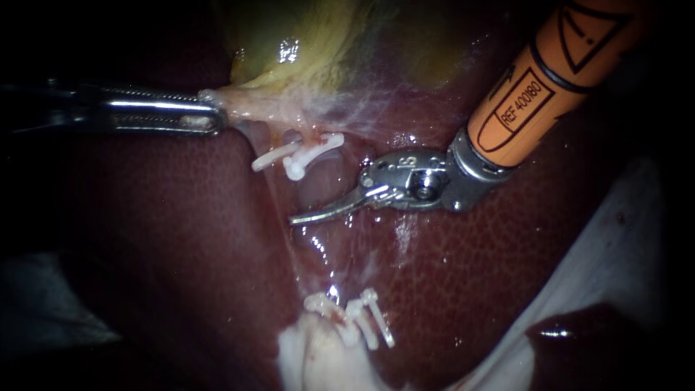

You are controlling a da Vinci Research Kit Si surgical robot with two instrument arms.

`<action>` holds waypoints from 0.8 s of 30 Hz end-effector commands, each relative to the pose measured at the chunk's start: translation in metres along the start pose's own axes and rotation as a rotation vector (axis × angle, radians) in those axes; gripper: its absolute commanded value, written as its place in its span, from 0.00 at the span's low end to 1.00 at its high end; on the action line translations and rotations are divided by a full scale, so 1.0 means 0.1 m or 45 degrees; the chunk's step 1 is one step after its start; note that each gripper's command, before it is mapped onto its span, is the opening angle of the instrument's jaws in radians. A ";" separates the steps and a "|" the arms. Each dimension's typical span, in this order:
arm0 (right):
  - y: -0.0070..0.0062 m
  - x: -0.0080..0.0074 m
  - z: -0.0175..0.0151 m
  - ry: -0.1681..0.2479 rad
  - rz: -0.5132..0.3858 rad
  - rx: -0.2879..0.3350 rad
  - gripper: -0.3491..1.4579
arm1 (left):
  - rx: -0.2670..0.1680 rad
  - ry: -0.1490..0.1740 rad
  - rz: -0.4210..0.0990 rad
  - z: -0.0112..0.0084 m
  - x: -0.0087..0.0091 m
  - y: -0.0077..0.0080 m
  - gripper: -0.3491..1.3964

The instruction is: Go back from the cut right tube

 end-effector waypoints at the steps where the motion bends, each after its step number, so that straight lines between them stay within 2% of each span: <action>1: 0.000 0.000 0.000 0.007 0.007 0.000 0.00 | 0.000 0.000 0.000 0.000 0.000 0.000 0.00; 3: -0.001 0.000 0.000 0.022 0.028 0.019 0.00 | 0.000 0.000 0.000 0.000 0.000 0.000 0.00; 4: -0.002 0.000 0.001 0.040 0.048 0.025 0.20 | 0.000 0.000 0.000 0.000 0.000 0.000 0.00; 5: -0.003 0.001 0.001 0.058 0.054 0.030 0.46 | 0.000 0.000 0.000 0.000 0.000 0.000 0.00; 6: -0.004 0.001 0.002 0.068 0.053 0.038 0.61 | 0.000 0.000 0.000 0.000 0.000 0.000 0.00; 7: -0.006 0.002 0.004 0.078 0.053 0.029 0.72 | 0.000 0.000 0.000 0.000 0.000 0.000 0.00; 9: -0.009 0.004 0.007 0.088 0.053 0.002 0.85 | -0.001 0.000 0.000 0.000 0.000 -0.001 0.00; 17: -0.014 0.005 0.009 0.088 0.052 0.001 0.88 | -0.001 0.000 0.001 0.000 -0.002 -0.002 0.00; 19: -0.018 0.005 0.003 0.094 0.053 -0.020 0.88 | -0.001 0.000 0.001 0.000 -0.002 -0.002 0.00; 21: -0.025 0.002 -0.006 0.111 0.055 -0.097 0.88 | -0.002 0.000 0.001 -0.001 -0.002 -0.002 0.00; 24: -0.043 -0.006 -0.022 0.157 0.072 -0.307 0.92 | -0.003 -0.001 0.002 -0.002 -0.003 -0.005 0.00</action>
